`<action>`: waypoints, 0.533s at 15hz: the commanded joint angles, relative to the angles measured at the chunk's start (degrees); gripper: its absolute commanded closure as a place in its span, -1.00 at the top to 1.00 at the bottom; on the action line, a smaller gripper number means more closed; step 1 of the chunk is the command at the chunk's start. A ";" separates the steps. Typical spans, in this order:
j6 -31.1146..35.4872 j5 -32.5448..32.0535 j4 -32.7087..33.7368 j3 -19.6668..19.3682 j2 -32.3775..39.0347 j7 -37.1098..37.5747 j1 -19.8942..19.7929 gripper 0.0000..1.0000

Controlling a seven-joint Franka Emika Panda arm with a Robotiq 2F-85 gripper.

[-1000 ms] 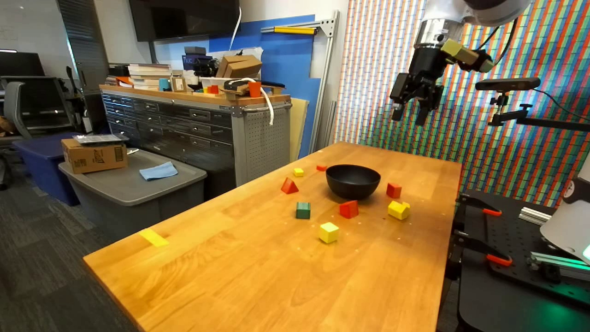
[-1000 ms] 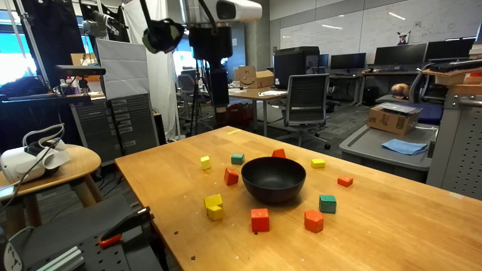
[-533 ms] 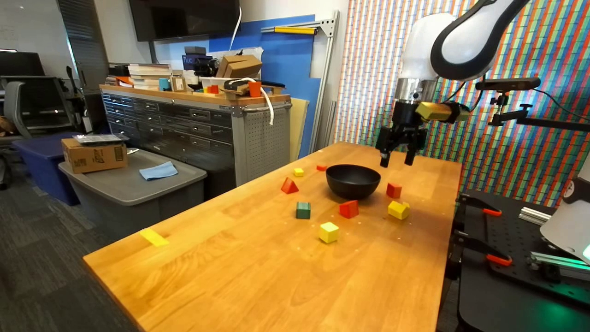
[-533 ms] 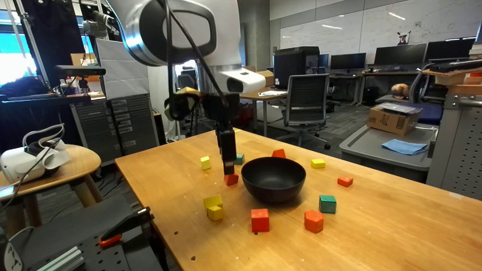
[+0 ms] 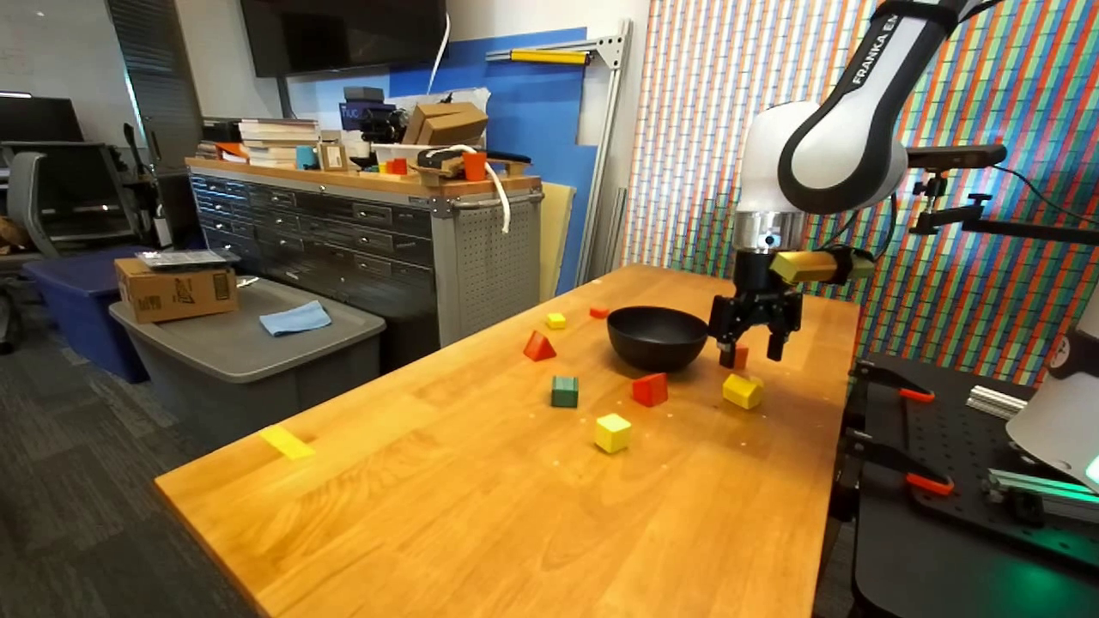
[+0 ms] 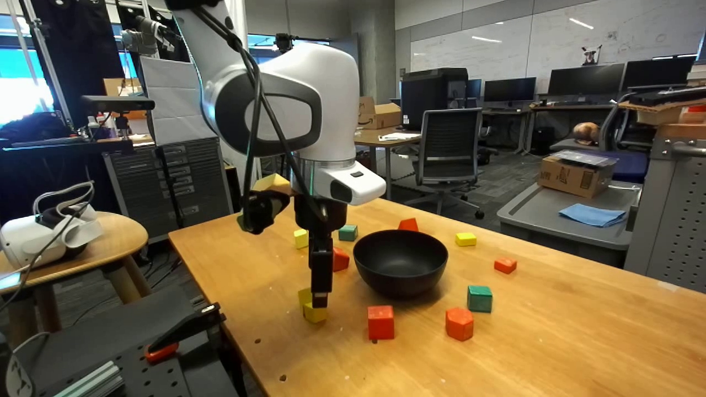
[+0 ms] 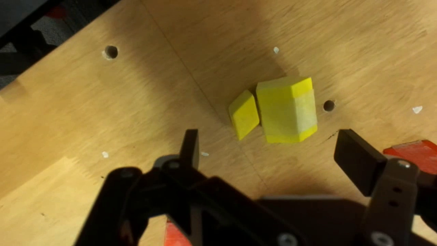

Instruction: Pick up all the toy blocks from the table and put them in the bowl

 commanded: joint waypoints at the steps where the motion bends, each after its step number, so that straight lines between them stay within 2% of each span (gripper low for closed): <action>1: 1.66 -1.50 0.10 -1.95 0.07 0.96 1.82 1.00; 5: 6.26 -4.95 0.16 -3.24 3.08 1.26 3.04 1.00; 8: 7.23 -2.45 0.17 -2.69 4.81 -0.75 2.89 1.00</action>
